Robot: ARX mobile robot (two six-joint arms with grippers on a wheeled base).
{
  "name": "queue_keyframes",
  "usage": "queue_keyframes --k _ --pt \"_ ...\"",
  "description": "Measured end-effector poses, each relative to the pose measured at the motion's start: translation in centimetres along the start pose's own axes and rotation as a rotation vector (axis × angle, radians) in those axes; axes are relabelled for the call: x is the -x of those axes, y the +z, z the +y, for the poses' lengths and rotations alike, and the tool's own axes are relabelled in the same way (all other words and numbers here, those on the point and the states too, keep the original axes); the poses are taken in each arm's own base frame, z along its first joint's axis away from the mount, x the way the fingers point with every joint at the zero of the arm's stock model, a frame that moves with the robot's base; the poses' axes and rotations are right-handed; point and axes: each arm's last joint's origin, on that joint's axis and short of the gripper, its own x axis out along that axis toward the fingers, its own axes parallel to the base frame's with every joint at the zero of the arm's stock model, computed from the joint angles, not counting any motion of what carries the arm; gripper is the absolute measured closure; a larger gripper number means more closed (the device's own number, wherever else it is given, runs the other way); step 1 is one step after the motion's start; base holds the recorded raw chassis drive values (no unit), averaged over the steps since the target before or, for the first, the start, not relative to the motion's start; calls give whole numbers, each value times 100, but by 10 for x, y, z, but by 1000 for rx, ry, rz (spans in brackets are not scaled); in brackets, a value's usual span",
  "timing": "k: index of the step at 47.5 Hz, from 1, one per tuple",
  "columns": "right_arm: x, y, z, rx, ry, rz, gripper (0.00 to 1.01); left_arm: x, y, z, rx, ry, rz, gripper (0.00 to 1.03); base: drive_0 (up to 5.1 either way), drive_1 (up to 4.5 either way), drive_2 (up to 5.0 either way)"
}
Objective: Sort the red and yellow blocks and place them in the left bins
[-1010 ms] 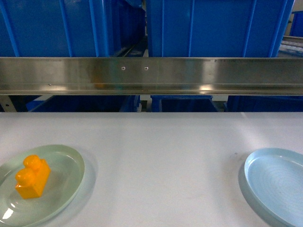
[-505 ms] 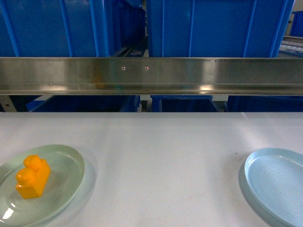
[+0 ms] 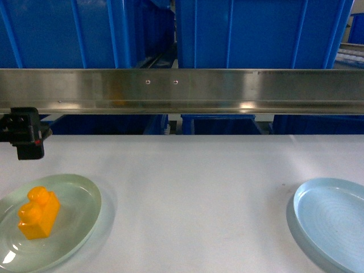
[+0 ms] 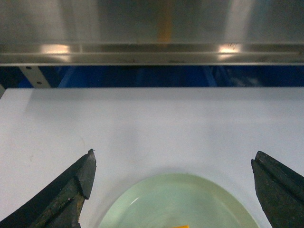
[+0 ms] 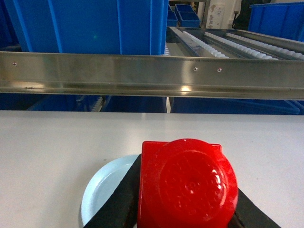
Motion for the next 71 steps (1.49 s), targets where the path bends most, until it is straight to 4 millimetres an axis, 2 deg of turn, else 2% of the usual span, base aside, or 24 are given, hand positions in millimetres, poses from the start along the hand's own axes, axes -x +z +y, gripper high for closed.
queue_keyframes --k 9,17,36,55,61,65,71 --pt "0 0 0 0 0 0 73 -8 -16 -13 -22 65 61 5 0 0 0" --pt "0 0 0 0 0 0 73 -14 -42 -22 -15 96 151 5 0 0 0" --pt "0 0 0 0 0 0 73 -28 -82 -27 29 131 235 5 0 0 0" --pt "0 0 0 0 0 0 73 -44 -96 -29 77 146 257 5 0 0 0" --pt "0 0 0 0 0 0 73 -45 -98 -31 95 157 265 23 0 0 0" --pt "0 0 0 0 0 0 73 -46 -98 -35 97 151 261 41 0 0 0" --pt "0 0 0 0 0 0 73 -46 -98 -38 97 150 267 61 0 0 0"
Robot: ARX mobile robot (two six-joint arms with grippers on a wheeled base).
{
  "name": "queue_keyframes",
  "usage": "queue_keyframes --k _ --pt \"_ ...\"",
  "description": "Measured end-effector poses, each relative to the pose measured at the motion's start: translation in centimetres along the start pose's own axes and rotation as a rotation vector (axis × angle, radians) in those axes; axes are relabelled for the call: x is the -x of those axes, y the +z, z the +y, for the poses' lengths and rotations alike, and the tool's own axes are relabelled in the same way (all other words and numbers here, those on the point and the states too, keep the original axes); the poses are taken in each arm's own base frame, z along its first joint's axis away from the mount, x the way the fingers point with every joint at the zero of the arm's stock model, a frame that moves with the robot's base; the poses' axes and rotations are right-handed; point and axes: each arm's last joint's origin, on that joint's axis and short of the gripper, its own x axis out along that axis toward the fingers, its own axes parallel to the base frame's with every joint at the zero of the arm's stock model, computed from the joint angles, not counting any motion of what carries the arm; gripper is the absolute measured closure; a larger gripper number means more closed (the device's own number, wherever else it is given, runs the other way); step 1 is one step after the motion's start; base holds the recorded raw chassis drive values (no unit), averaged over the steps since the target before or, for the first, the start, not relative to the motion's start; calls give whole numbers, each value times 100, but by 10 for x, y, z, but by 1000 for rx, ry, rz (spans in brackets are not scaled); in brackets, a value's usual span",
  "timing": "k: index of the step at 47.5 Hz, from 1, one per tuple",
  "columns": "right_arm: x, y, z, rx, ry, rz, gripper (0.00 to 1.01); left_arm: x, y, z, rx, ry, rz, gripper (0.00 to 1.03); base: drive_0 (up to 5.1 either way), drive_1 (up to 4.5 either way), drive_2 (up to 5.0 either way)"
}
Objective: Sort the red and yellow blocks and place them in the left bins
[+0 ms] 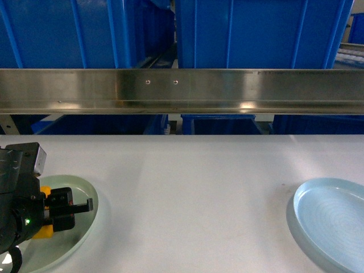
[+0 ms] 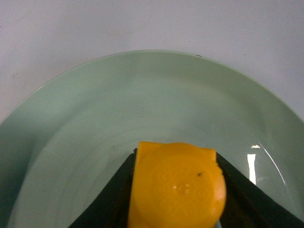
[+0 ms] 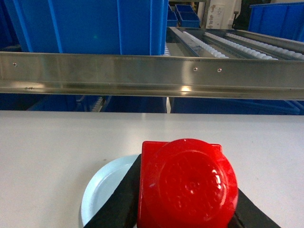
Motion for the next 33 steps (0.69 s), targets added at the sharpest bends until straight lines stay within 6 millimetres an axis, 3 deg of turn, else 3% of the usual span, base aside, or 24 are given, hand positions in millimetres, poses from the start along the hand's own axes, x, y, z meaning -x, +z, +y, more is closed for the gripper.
queue_keyframes --k 2,8,20,33 --pt "0 0 0 0 0 0 73 0 0 0 0 4 2 68 0 0 0" --pt "0 0 0 0 0 0 73 1 1 0 1 8 4 75 0 0 0" --pt "0 0 0 0 0 0 73 11 21 3 13 -2 -58 76 0 0 0" --pt "0 0 0 0 0 0 73 45 53 13 5 -38 -187 76 0 0 0"
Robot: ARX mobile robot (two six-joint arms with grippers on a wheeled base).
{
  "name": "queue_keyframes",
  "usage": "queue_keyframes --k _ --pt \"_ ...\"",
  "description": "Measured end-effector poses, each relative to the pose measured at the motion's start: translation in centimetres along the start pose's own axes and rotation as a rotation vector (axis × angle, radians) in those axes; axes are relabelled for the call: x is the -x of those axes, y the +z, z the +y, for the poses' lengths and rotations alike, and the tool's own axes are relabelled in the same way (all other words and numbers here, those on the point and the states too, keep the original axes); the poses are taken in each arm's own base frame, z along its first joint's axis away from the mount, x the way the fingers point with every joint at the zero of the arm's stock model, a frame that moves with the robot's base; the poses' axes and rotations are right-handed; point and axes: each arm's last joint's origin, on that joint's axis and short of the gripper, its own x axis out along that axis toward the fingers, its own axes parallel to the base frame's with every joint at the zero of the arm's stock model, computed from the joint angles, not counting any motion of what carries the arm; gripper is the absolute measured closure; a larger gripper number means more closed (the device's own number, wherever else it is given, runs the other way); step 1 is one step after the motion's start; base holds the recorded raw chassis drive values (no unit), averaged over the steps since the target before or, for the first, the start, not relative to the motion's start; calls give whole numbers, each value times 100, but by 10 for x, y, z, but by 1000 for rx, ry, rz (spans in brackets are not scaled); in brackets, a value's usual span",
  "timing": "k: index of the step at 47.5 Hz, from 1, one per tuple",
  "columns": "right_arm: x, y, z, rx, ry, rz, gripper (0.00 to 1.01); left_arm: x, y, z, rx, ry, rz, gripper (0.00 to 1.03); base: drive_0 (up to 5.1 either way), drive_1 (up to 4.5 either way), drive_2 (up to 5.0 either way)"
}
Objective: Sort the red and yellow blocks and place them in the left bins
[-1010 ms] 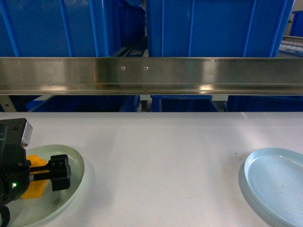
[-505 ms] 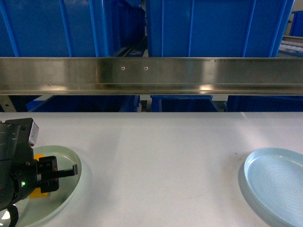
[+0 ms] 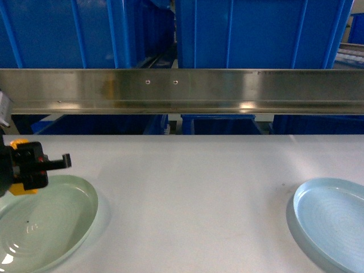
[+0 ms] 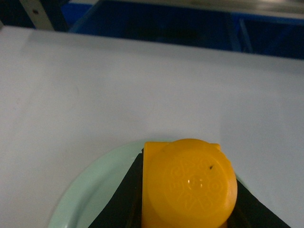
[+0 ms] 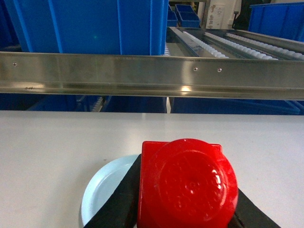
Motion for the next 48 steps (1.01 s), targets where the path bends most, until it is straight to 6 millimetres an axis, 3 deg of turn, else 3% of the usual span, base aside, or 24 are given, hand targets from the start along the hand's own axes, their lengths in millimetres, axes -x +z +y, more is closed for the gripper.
queue_keyframes --k 20,39,48 --pt "0 0 0 0 0 0 73 80 35 20 9 -69 -97 76 0 0 0" --pt "0 0 0 0 0 0 73 125 48 23 -31 -118 -138 76 0 0 0" --pt "0 0 0 0 0 0 73 134 58 24 -30 -123 -184 76 0 0 0"
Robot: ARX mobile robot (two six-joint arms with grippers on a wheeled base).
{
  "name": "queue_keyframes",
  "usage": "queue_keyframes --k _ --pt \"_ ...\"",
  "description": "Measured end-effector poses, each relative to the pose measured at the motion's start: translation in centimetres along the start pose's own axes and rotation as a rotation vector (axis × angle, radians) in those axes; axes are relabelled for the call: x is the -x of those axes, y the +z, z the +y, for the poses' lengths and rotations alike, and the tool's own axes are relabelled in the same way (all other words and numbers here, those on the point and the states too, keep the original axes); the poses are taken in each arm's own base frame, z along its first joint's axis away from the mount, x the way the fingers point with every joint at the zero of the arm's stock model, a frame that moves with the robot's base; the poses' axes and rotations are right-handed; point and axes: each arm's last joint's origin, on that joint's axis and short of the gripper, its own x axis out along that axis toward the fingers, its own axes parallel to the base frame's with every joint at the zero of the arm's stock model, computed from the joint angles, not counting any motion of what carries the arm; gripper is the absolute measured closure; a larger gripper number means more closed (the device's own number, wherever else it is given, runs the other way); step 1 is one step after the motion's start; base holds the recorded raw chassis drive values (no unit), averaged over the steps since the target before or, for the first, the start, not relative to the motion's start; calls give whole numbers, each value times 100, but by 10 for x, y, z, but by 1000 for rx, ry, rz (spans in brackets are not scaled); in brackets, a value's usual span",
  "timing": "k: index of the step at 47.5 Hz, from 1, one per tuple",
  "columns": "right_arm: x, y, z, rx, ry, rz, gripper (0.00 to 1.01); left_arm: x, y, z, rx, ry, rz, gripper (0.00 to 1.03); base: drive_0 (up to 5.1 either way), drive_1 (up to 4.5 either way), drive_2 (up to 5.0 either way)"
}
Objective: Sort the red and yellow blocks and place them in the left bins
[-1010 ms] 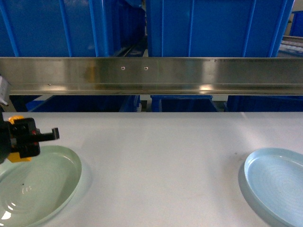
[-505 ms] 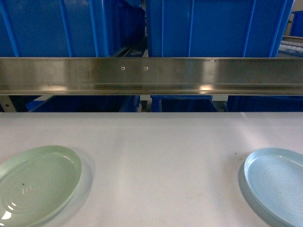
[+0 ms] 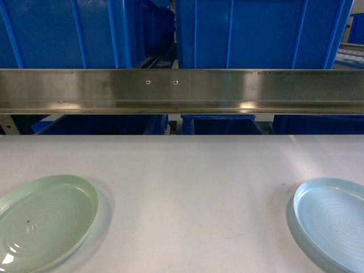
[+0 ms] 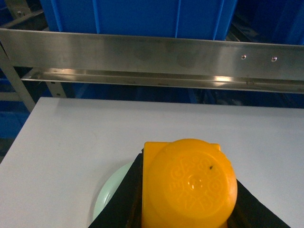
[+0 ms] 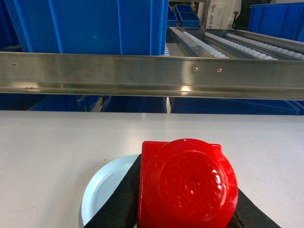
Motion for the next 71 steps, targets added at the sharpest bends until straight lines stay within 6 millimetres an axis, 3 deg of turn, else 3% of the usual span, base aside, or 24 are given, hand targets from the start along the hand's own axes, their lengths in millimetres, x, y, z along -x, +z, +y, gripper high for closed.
queue_keyframes --k 22,71 --pt "0 0 0 0 0 0 73 3 10 -5 -48 -57 -77 76 0 0 0" --pt "0 0 0 0 -2 -1 73 3 10 -6 -49 -61 -77 76 -480 188 310"
